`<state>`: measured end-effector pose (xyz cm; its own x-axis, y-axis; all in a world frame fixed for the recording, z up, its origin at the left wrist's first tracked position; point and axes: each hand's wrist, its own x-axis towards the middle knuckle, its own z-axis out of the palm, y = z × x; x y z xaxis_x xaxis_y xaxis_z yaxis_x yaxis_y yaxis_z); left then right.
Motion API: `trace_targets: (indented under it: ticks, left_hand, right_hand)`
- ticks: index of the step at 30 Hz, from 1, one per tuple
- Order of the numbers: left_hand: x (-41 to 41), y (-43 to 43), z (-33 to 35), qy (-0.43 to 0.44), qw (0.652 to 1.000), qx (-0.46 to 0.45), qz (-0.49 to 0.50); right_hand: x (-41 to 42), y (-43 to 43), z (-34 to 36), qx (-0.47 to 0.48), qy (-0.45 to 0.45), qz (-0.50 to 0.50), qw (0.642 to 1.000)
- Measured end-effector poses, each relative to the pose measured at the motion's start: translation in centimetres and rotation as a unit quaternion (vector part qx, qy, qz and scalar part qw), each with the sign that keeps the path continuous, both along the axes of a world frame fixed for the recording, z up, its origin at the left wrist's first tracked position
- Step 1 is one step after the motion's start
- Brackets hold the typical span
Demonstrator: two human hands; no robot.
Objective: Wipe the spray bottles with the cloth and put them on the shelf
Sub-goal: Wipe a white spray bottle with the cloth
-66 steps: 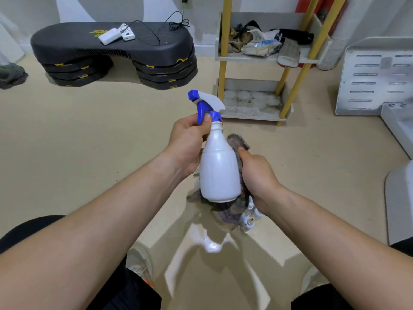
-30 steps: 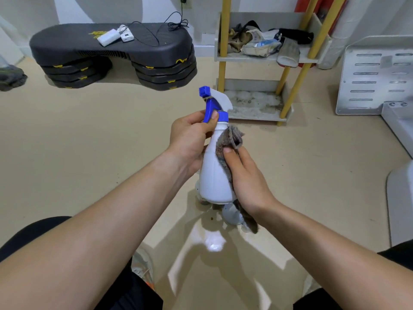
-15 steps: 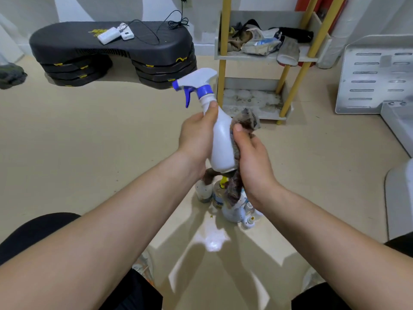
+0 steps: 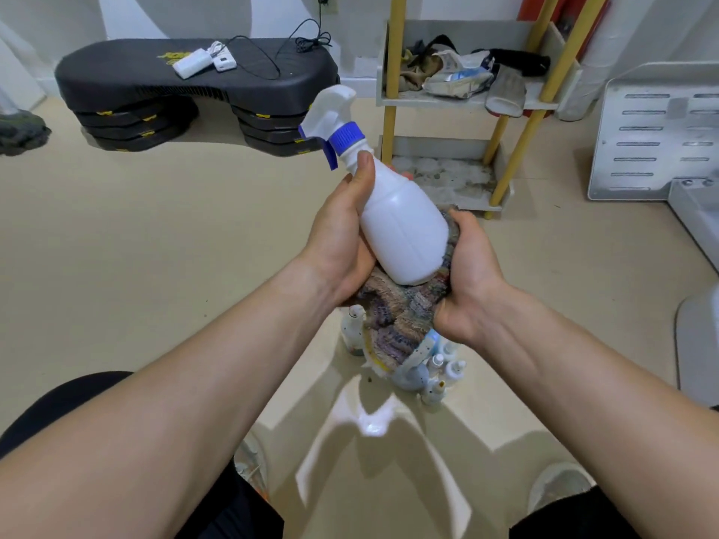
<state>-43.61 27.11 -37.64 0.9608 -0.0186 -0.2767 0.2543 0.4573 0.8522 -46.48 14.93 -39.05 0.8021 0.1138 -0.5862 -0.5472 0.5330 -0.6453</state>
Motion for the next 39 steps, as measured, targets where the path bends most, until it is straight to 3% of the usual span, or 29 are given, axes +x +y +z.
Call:
trace_targets:
  ticks: [2,3,5,6,7,8,11,13,15,18,20,21,23,25,27,29,33,37,39]
  left_hand:
    - [0.2,-0.1,0.1,0.017,0.998,0.057,0.015]
    - [0.2,-0.2,0.0,0.034,0.997,0.072,0.017]
    - [0.1,-0.6,-0.1,0.080,0.995,0.052,0.025]
    - [0.1,-0.8,-0.2,0.096,0.995,0.027,0.025]
    - [0.1,-1.0,-0.5,0.097,0.995,0.013,0.030]
    - [0.1,-1.0,-0.7,0.096,0.994,0.008,0.043]
    - [0.1,-1.1,-1.2,0.090,0.993,0.004,0.070]
    - [0.1,-1.1,-1.3,0.076,0.995,0.007,0.060]
    - [0.1,-1.0,-1.0,0.056,0.998,0.017,0.028]
    - [0.2,-0.5,-0.4,0.006,0.998,0.027,-0.054]
    - [0.2,-0.5,-0.4,-0.015,0.997,0.063,-0.033]
    - [0.2,-0.7,-0.7,-0.012,0.994,0.105,0.000]
    - [-0.1,-1.5,-1.2,0.003,0.983,0.174,0.067]
    - [-0.7,-2.3,-1.7,0.004,0.980,0.179,0.082]
    - [-0.9,-2.7,-1.8,0.022,0.985,0.149,0.082]
    - [-0.9,-2.6,-1.7,0.040,0.989,0.120,0.072]
    - [-1.5,-2.6,-1.4,0.007,0.990,0.141,0.026]
    - [-1.8,-1.1,-1.5,-0.080,0.976,0.201,-0.031]
    - [-2.0,-1.0,-1.7,-0.105,0.973,0.204,-0.007]
  right_hand:
    - [0.3,-0.1,0.2,-0.033,-0.030,-0.025,0.999]
    - [0.3,0.0,0.0,-0.098,-0.068,-0.054,0.991]
    - [-0.2,0.6,-0.6,-0.305,-0.198,-0.100,0.926]
    - [-0.6,1.0,-1.1,-0.383,-0.263,-0.107,0.879]
    - [-1.0,1.5,-1.3,-0.415,-0.293,-0.106,0.855]
    - [-1.0,1.8,-1.3,-0.411,-0.287,-0.100,0.860]
    - [-0.1,1.6,-0.4,-0.356,-0.155,-0.044,0.921]
    - [0.6,0.7,0.6,-0.242,-0.080,-0.007,0.967]
    - [0.8,-0.1,1.3,-0.127,-0.038,0.033,0.991]
    - [0.5,-0.7,1.7,-0.052,-0.010,0.100,0.994]
    - [0.5,-0.7,1.4,-0.050,-0.012,0.073,0.996]
    - [0.4,-0.4,1.0,-0.080,-0.022,0.035,0.996]
    - [-0.1,0.5,-0.1,-0.228,-0.085,-0.030,0.970]
    - [-1.2,1.6,-1.0,-0.380,-0.171,-0.073,0.906]
    - [-1.8,2.2,-1.7,-0.421,-0.216,-0.072,0.878]
    - [-1.4,2.1,-1.7,-0.398,-0.207,-0.046,0.893]
    - [0.0,1.3,-0.9,-0.252,-0.133,-0.082,0.955]
    - [0.6,-0.1,-0.2,-0.155,-0.083,-0.099,0.980]
    - [0.6,-0.3,0.1,-0.121,-0.078,-0.070,0.987]
